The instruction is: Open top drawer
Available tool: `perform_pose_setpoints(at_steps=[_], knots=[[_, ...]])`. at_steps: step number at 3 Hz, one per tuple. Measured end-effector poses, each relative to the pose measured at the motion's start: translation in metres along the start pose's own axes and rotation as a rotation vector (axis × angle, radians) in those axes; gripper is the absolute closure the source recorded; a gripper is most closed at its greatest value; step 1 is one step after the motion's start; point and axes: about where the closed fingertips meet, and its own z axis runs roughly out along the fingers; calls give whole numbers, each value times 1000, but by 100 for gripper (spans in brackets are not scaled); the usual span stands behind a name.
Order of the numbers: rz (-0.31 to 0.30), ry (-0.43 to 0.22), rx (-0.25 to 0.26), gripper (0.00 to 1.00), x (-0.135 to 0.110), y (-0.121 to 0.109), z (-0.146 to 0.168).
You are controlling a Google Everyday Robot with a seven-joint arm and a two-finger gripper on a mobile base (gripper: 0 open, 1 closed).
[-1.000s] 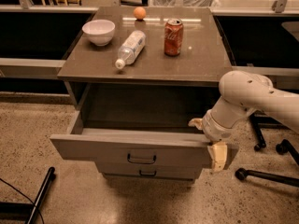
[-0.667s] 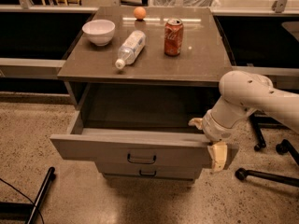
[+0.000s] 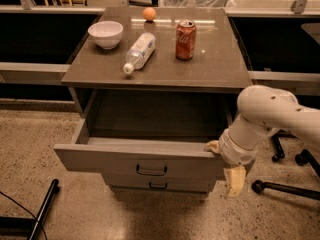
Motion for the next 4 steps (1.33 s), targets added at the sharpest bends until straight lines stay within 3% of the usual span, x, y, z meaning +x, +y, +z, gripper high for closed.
perform_pose_setpoints(at_steps=[1,2,4], knots=[[-2,-3,-12,39,-11,22,1],[-17,-5,-24,51,-21,32,0],[-57,-9,-34,48,-35,40,-8]])
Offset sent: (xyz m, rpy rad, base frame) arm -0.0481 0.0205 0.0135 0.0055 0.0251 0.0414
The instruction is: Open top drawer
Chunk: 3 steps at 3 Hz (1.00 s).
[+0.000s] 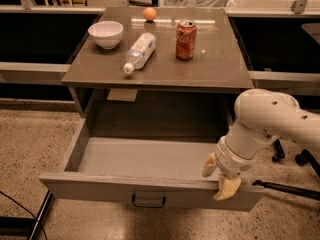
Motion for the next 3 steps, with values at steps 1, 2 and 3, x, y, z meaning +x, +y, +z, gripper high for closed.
perform_pose_setpoints(at_steps=[1,2,3], knots=[[-29,38,22,44,-15,-5,-22],[-51,81,53,44,-29,-13,-46],[-39,120,65,44,-36,-29,-66]])
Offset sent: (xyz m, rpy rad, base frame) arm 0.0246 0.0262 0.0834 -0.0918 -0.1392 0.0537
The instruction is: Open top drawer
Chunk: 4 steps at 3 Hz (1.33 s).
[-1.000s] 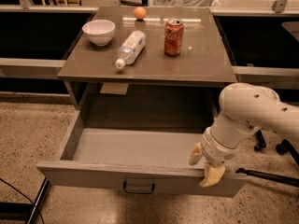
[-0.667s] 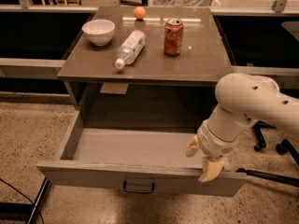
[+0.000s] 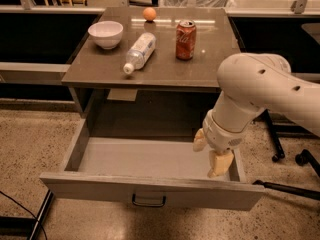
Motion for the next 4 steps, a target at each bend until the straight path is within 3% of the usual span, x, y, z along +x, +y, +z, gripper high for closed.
perform_pose_setpoints(at_steps=[1,2,3,4], knots=[[55,27,24,53,15,-11,5],[122,20,61,80,36,-25,29],[134,12,66,100,42,-32,45],[176,13,70,0,45,-29,62]])
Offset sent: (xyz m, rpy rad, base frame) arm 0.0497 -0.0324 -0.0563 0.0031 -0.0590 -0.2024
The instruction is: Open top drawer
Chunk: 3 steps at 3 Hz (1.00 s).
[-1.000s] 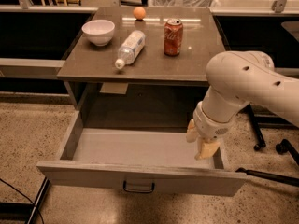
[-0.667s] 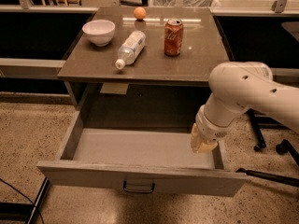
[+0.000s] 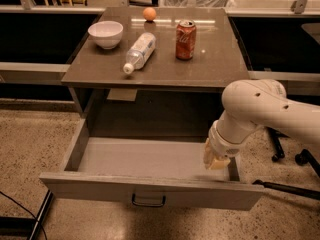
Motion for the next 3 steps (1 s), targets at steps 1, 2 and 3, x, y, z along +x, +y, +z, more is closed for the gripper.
perform_pose_setpoints(at_steps=[1,2,3], knots=[[70,-19,-2,0,4,5,11],[70,-19,-2,0,4,5,11],[40,-21,26,0,0,2,-11]])
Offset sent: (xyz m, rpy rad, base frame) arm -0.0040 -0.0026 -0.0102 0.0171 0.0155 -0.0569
